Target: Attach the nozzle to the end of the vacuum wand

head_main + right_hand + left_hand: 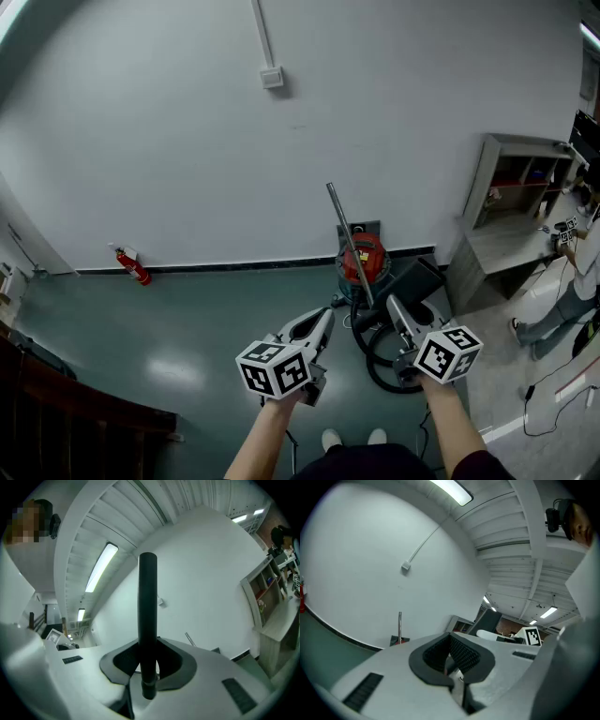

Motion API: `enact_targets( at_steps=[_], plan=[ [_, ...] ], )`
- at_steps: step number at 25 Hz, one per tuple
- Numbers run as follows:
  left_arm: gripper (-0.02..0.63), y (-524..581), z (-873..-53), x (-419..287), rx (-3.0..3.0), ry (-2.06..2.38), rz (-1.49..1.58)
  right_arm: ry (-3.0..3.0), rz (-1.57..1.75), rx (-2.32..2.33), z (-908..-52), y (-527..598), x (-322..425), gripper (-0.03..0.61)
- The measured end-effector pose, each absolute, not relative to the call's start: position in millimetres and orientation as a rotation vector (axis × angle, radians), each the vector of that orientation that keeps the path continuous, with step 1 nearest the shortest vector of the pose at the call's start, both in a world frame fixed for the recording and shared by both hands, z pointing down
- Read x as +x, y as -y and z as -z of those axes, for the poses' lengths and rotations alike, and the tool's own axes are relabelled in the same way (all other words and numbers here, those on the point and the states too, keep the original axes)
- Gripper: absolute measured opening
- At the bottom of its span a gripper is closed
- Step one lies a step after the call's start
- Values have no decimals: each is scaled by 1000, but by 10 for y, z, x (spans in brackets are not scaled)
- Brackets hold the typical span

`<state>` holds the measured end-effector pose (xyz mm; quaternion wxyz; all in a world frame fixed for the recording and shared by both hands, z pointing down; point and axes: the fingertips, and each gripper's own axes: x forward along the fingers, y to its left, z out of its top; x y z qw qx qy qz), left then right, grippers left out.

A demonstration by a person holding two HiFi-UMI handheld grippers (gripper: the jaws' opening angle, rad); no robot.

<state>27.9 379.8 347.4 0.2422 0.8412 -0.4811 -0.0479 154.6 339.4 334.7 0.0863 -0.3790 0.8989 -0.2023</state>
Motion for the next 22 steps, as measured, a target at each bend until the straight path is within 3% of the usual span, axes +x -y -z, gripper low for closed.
enact_targets(
  at_steps=[22],
  plan=[
    [3, -3845, -3792, -188, 2254, 1256, 106, -2567, 682, -1210, -3545, -3490, 1348, 91]
  ],
)
